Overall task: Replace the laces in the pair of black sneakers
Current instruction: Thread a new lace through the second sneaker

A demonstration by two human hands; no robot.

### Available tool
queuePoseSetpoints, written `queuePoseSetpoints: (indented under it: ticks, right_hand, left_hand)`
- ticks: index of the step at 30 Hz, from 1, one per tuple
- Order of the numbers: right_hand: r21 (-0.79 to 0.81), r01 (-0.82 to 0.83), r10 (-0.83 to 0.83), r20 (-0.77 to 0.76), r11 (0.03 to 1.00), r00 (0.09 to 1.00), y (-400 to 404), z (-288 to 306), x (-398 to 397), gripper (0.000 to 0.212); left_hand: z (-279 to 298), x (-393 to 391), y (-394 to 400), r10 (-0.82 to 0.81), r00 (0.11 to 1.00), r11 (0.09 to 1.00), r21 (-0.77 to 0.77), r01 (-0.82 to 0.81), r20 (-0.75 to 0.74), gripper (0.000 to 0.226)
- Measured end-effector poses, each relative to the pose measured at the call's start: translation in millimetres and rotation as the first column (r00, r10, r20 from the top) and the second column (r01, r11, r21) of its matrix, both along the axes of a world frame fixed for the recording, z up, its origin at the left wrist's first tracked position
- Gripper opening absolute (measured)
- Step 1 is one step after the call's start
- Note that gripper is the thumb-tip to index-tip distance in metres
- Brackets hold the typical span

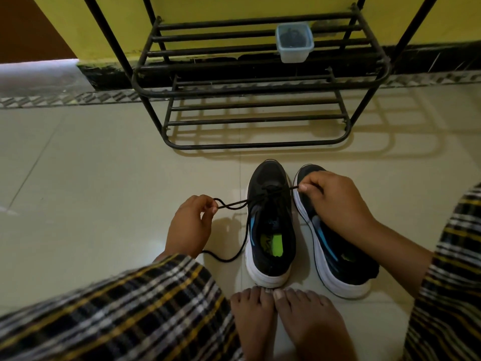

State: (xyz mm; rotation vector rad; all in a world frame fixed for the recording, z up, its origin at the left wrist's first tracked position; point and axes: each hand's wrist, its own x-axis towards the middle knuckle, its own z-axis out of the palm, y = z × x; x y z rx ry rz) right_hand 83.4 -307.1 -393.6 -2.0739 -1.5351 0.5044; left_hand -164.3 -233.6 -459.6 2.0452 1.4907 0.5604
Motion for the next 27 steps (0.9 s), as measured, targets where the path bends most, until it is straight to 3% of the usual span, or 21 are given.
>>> queuePoseSetpoints:
  ticks: [7, 12, 16, 18, 21, 24, 27]
  right_hand:
    - [-0.006, -0.083, 0.083, 0.011, 0.997, 0.997, -2.2, -2.2, -13.1, 0.015]
    - [0.012, -0.149, 0.149, -0.087, 0.989, 0.985, -2.9, -2.5, -31.3, 0.012]
    - [0.029, -0.203, 0.205, -0.148, 0.979, 0.967, -3.8, -0.5, -34.6, 0.014]
    - [-0.052, -0.245, 0.246, 0.019, 0.968, 0.969, -4.3, 1.2, -34.2, 0.019]
    - [-0.280, -0.211, 0.313, 0.398, 0.937, 0.863, -1.2, -0.1, -32.3, 0.029]
    - [-0.484, -0.120, 0.360, 0.441, 0.867, 0.822, 4.4, -2.3, -32.7, 0.049]
    - [-0.540, -0.173, 0.433, 0.402, 0.824, 0.807, 5.7, -5.0, -36.4, 0.045]
  left_hand:
    - [18.3, 12.4, -4.9, -0.053, 0.997, 0.980, 0.192, 0.040, 0.058, 0.025]
    - [49.0, 49.8, -25.8, -0.242, 0.934, 0.954, -0.113, 0.279, 0.264, 0.016]
    - [50.1, 56.0, -31.4, -0.256, 0.934, 0.951, -0.109, 0.290, 0.251, 0.014]
    - [47.5, 52.4, -29.3, -0.198, 0.939, 0.957, -0.153, 0.247, 0.280, 0.014]
    - [44.3, 47.6, -27.4, -0.090, 0.944, 0.956, -0.239, 0.171, 0.318, 0.012]
    - [41.7, 44.1, -27.0, -0.040, 0.948, 0.957, -0.262, 0.127, 0.314, 0.012]
    - [40.5, 41.4, -26.6, -0.055, 0.966, 0.969, -0.220, 0.113, 0.254, 0.009]
